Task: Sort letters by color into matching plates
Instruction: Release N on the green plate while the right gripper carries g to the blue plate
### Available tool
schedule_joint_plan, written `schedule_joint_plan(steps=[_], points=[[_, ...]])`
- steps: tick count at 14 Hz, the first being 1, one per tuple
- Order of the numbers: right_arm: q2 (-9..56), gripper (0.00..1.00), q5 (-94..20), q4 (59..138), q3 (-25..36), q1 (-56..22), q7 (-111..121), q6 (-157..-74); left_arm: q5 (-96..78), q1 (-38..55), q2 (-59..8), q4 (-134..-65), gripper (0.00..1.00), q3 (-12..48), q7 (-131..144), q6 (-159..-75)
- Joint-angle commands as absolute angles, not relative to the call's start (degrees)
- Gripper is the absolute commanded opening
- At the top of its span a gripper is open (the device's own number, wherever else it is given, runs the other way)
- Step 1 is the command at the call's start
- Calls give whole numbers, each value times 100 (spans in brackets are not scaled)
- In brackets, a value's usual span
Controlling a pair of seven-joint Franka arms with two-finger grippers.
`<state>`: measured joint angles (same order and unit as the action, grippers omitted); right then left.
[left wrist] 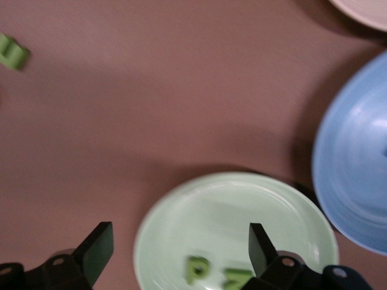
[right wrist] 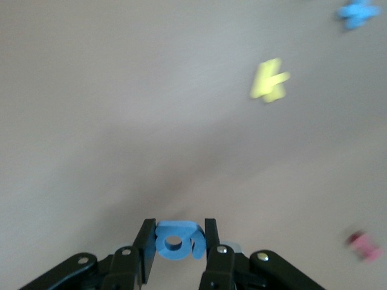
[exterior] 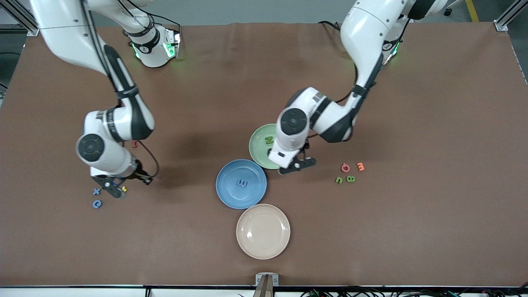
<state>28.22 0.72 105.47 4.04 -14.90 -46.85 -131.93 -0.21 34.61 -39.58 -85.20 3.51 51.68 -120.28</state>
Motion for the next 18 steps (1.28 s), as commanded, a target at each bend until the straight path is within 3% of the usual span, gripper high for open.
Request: schedule_joint_plan(steps=[1, 6, 9, 15, 18], points=[[3557, 0, -568, 9339, 466, -2019, -4711, -12624, 306, 3025, -3674, -8999, 99, 378, 4546, -12058], [4332, 0, -1116, 8000, 466, -2592, -4737, -12358, 378, 2532, -3744, -9430, 99, 378, 3351, -12865], [4473, 0, -1125, 7771, 422, -2855, -4755, -12375, 387, 2312, -3762, -9641, 99, 378, 2945, -13315], [5387, 0, -1116, 6628, 132, -3102, -4868, -12454, 378, 2048, -4007, -9677, 98, 378, 2374, -13657], [5484, 0, -1116, 6557, 132, -3120, -4931, -12454, 387, 2030, -4087, -9685, 91, 369, 2329, -13781]])
